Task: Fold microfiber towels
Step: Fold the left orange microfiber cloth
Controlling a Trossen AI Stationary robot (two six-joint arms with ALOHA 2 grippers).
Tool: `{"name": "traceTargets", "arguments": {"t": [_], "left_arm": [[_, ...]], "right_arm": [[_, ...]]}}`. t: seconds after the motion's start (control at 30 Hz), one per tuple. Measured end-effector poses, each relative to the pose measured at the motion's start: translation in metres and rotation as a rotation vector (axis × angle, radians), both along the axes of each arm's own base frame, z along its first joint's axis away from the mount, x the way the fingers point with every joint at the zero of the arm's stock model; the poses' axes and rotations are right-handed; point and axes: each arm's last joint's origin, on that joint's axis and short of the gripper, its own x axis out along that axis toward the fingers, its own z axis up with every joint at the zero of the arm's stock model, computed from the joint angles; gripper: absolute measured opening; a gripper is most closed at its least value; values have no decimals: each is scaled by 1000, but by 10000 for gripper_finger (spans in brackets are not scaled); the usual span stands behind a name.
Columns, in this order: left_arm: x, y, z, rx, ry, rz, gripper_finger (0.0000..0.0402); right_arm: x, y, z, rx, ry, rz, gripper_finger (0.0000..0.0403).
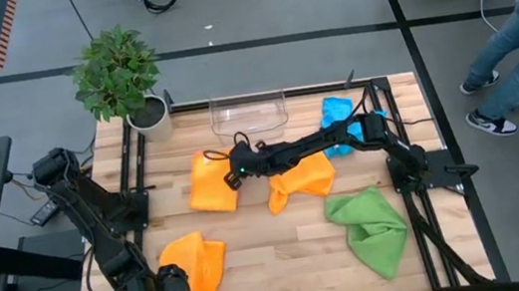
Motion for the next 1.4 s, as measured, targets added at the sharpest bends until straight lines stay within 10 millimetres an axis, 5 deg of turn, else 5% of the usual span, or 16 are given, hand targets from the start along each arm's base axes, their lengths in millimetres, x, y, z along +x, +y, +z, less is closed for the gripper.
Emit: {"name": "traceTargets", "arguments": {"t": [0.3,0.43,0.67,0.83,0.97,1.2,1.4], "left_arm": [[0,0,0,-1,0,0,11],[0,0,0,1,-5,-5,10],[6,6,-1,59,-73,-81,8],[14,22,-3,168,-81,-110,14],[18,39,-4,328,-127,-78,8],[47,57,0,532,-376,-37,8],[98,78,23,402,-646,158,8]], "right_arm": [[4,-20,5,0,-73,18,38],[-5,-21,7,2,23,28,38],[-36,-1,67,-12,162,83,38],[-87,29,116,13,329,131,38],[-145,62,126,103,396,151,38],[-260,111,140,266,200,134,38],[-322,134,148,292,-57,243,38]]}}
